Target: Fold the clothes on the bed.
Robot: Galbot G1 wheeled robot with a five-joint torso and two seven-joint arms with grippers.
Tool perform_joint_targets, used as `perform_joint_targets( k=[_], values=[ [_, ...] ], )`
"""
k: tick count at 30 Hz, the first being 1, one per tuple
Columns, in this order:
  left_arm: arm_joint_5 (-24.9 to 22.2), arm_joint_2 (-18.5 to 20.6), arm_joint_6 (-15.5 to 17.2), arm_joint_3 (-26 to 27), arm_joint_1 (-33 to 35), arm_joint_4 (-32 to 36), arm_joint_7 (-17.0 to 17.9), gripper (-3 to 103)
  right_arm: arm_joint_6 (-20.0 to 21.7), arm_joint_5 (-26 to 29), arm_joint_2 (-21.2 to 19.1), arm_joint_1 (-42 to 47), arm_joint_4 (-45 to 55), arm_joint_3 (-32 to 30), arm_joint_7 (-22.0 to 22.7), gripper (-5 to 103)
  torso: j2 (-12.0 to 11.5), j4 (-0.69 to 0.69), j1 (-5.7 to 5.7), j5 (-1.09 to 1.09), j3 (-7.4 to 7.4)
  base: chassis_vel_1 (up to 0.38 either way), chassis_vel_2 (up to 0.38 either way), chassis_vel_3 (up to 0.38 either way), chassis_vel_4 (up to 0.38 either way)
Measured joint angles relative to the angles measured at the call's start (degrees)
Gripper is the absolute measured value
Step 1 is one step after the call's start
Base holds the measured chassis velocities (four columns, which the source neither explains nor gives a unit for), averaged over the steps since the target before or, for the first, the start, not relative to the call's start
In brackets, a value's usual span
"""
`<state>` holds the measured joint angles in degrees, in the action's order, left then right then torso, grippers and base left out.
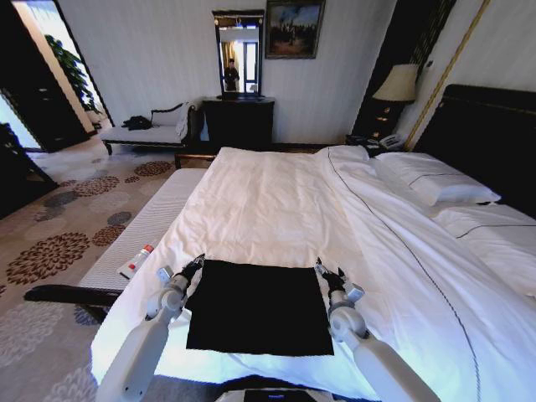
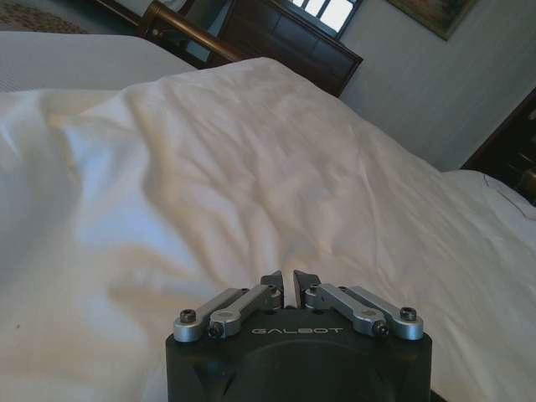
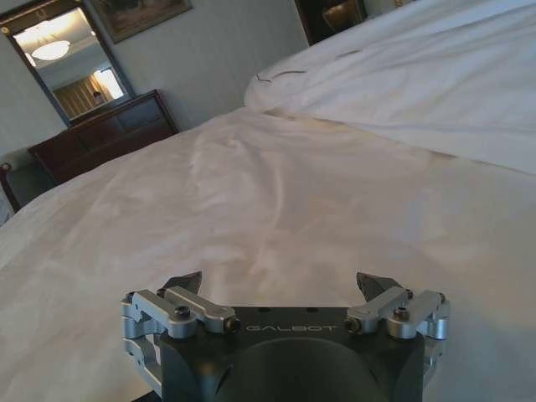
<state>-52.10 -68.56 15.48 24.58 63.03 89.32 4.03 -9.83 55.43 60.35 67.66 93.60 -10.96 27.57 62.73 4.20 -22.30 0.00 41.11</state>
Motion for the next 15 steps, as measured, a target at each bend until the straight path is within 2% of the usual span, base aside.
perform_joint_targets(
  k=[2, 4, 5, 7, 8, 10, 13, 15],
  values=[
    [0.2, -0.2, 0.0, 0.0, 0.2, 0.3, 0.0, 10, -0.1, 0.0, -0.1, 0.0, 0.0, -0.2, -0.5, 100, 0.0, 0.0, 0.0, -0.01, 0.0, 0.0, 0.0, 0.0, 0.0],
    [0.1, -0.3, 0.0, 0.1, 0.5, 1.2, 0.0, 20, -0.4, -0.1, -0.2, 0.3, 0.4, -0.3, -0.8, 100, 0.0, 0.0, 0.0, 0.0, 0.0, 0.0, 0.0, 0.0, 0.0],
    [0.1, -0.3, 0.0, 0.1, 0.5, 1.2, 0.0, 20, -0.4, -0.1, -0.2, 0.3, 0.4, -0.3, -0.8, 100, 0.0, 0.0, 0.0, 0.0, 0.0, 0.0, 0.0, 0.0, 0.0],
    [0.0, -0.3, 0.1, 0.1, 1.0, 2.1, 0.0, 31, -0.5, -0.4, -0.2, 0.6, 0.6, -0.4, -0.9, 100, 0.0, 0.01, 0.0, 0.0, 0.0, 0.0, 0.0, 0.0, 0.0],
    [0.0, -0.3, 0.1, 0.1, 1.0, 2.1, 0.0, 31, -0.5, -0.4, -0.2, 0.6, 0.6, -0.4, -0.9, 100, 0.0, 0.01, 0.0, 0.0, 0.0, 0.0, 0.0, 0.0, 0.0],
    [0.1, -0.4, 0.2, -0.1, 1.5, 2.3, -0.1, 42, -0.6, -0.8, 0.0, 0.8, 0.8, -0.4, -0.9, 100, 0.0, 0.0, 0.0, 0.0, 0.0, 0.0, 0.0, 0.0, 0.0],
    [0.3, -0.5, 0.2, -0.1, 1.8, 2.2, -0.1, 48, -0.6, -0.9, 0.0, 1.0, 1.0, -0.4, -0.9, 100, 0.0, 0.0, 0.0, 0.0, 0.0, 0.0, 0.0, 0.0, 0.0],
    [0.6, -0.7, 0.2, -0.3, 2.0, 1.9, -0.2, 59, -0.7, -1.1, 0.0, 1.1, 1.1, -0.4, -0.8, 100, 0.0, 0.0, 0.0, 0.0, 0.0, 0.0, 0.0, 0.0, 0.0]
  ],
)
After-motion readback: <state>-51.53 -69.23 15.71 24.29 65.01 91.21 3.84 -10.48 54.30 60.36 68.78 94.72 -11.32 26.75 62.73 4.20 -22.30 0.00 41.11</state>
